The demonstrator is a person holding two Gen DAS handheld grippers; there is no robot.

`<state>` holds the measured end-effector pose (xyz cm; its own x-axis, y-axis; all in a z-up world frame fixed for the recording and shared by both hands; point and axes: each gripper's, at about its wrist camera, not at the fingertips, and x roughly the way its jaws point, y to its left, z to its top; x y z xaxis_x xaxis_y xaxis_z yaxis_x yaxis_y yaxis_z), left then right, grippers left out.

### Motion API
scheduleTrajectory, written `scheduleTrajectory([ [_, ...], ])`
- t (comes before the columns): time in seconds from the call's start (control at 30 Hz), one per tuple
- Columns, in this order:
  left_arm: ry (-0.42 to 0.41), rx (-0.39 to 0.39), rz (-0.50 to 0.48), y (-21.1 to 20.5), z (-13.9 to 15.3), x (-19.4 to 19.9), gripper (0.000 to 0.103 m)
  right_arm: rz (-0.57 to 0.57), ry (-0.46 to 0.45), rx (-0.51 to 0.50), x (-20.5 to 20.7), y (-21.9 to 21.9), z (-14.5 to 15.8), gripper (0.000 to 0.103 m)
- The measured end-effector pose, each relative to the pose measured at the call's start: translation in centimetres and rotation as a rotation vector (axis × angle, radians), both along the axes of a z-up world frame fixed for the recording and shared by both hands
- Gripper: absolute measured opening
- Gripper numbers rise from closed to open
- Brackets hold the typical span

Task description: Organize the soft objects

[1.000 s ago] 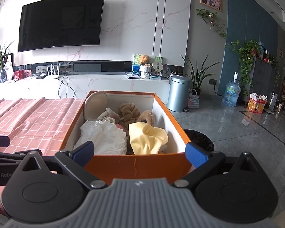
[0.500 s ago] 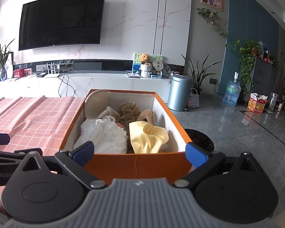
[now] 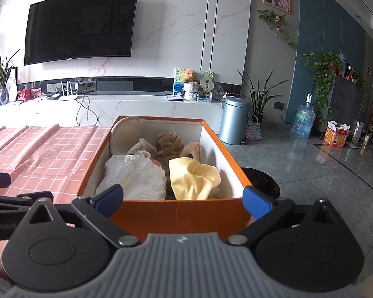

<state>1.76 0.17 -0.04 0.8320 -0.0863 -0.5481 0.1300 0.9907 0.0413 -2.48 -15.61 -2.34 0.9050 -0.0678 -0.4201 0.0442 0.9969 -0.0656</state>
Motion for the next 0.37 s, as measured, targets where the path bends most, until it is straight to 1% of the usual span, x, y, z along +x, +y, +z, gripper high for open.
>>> scheduleTrajectory([
  [0.37, -0.003, -0.004, 0.005, 0.01, -0.12, 0.02, 0.092, -0.003, 0.000, 0.000, 0.03, 0.05, -0.16, 0.100],
])
